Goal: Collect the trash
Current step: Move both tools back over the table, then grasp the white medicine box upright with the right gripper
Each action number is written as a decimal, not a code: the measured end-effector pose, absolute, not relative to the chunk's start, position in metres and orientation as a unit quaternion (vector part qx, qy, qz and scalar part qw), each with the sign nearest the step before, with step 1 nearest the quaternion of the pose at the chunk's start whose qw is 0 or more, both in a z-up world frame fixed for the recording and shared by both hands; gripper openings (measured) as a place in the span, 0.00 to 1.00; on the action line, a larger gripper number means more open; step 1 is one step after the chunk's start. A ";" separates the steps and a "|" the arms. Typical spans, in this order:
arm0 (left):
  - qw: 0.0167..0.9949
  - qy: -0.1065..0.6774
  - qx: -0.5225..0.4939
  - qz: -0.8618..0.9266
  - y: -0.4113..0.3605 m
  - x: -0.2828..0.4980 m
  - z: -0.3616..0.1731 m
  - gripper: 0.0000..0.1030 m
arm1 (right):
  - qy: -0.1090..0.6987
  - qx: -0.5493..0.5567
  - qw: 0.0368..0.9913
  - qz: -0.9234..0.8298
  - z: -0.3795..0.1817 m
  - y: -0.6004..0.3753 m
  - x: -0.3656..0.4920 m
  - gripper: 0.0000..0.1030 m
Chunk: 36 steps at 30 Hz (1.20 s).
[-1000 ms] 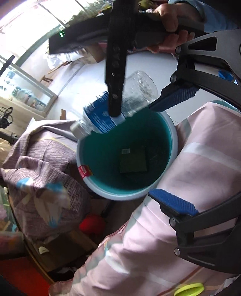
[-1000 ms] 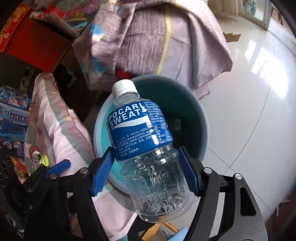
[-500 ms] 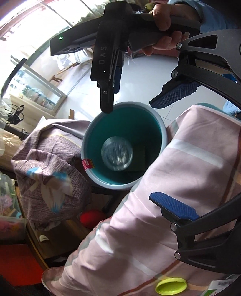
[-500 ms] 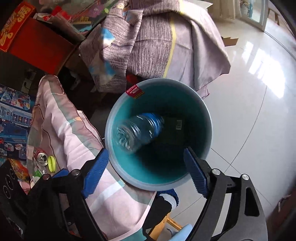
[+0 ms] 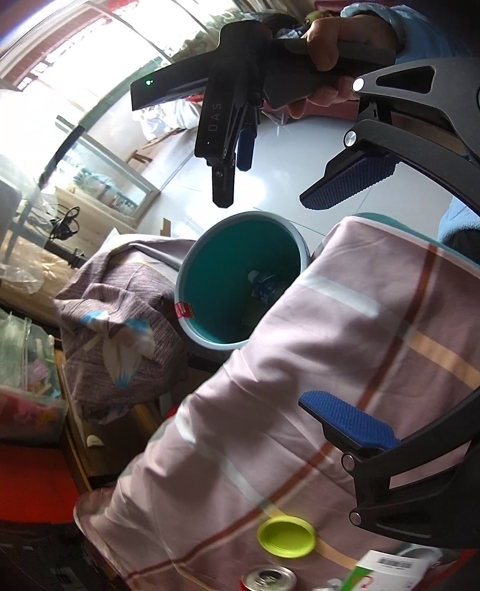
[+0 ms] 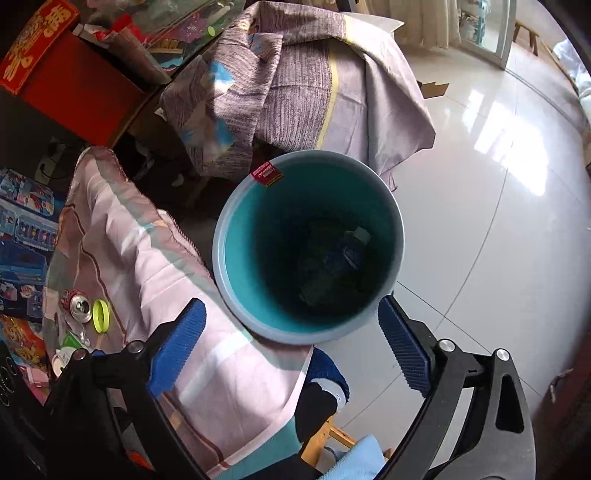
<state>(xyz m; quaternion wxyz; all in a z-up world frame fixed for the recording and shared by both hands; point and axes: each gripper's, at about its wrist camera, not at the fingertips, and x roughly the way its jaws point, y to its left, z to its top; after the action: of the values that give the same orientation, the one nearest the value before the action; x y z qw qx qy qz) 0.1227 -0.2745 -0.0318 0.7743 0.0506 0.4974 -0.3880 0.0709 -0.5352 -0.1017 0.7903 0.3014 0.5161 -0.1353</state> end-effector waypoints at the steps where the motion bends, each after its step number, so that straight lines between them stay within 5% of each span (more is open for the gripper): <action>1: 0.776 0.497 0.047 -0.386 -0.268 0.120 -0.031 0.96 | 0.518 0.295 0.792 -0.133 -0.098 -0.528 0.070 0.89; 18: 0.829 0.488 -0.011 -0.273 -0.099 0.108 -0.020 0.96 | 0.560 0.166 0.811 -0.011 -0.073 -0.355 0.100 0.90; 36: 0.859 0.497 -0.089 -0.089 0.123 0.132 -0.049 0.96 | 0.558 -0.116 0.813 0.119 -0.089 -0.112 0.161 0.89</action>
<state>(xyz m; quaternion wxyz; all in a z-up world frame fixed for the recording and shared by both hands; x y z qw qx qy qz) 0.1319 0.1227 -0.0488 0.8588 -0.0894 0.4965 -0.0889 0.1608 -0.1118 -0.0890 0.8127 -0.1161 0.5584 0.1189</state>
